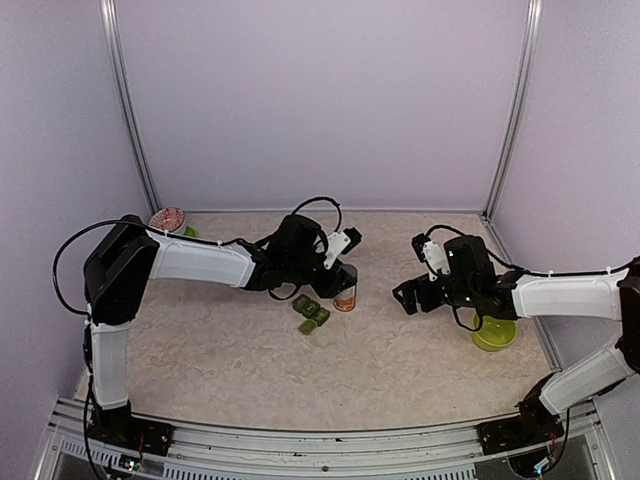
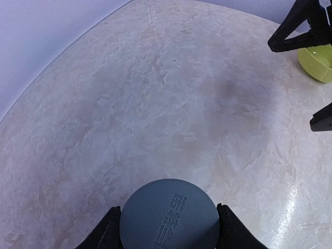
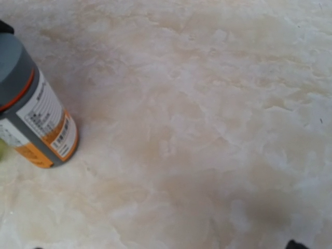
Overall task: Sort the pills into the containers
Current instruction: Pick up the pill bottle from the center of the board, then pass from the left arm to the right
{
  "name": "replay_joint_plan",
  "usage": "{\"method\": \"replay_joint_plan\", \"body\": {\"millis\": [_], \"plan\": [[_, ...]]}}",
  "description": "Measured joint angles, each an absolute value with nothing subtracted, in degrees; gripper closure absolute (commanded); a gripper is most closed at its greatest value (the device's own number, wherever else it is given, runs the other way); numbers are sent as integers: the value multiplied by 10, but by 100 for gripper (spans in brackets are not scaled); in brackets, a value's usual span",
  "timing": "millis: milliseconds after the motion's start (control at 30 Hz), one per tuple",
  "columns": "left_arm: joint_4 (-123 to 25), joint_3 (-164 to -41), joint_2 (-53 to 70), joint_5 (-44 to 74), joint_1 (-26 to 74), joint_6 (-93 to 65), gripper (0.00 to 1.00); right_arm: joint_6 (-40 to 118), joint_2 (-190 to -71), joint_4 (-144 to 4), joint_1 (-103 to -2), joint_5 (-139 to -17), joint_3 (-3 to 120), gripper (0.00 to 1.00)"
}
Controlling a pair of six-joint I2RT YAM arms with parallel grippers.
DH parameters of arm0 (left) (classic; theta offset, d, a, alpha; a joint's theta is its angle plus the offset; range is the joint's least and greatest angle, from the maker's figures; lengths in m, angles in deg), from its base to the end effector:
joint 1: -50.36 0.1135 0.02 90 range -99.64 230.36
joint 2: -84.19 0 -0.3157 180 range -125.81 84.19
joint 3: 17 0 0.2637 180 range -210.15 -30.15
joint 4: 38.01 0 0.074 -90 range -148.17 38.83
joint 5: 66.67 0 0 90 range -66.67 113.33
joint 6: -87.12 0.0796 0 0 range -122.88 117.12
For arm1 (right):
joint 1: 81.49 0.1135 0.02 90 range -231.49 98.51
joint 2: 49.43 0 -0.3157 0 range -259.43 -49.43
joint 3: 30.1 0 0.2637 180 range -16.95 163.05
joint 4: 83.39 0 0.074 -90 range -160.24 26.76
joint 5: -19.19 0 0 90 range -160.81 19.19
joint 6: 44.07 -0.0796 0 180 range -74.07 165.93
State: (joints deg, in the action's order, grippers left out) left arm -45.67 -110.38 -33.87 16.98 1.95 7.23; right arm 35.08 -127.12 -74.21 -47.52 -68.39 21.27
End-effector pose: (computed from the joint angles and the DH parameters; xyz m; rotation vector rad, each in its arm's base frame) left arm 0.3502 -0.4078 0.2001 1.1203 1.8639 -0.5064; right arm 0.2623 0.1727 0.2159 -0.4207 2.1771 0.3921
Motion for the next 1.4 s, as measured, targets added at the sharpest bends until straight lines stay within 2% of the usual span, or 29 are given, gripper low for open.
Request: {"method": "replay_joint_plan", "body": {"millis": [467,833,1100,1400], "plan": [[-456,-1093,-326,98,25,66,78,378,-1239,-851,-475,-798,142,0],[-384,-998,-207,15,22,29,80,384,-1203,-1019,-475,-1002,88,0],[-220,-875,-100,-48,10,-27,82,321,-1207,-1173,-476,-1119,66,0],[-27,-799,-64,-104,-4,-97,86,253,-1225,-1323,-473,-1186,67,1]]}}
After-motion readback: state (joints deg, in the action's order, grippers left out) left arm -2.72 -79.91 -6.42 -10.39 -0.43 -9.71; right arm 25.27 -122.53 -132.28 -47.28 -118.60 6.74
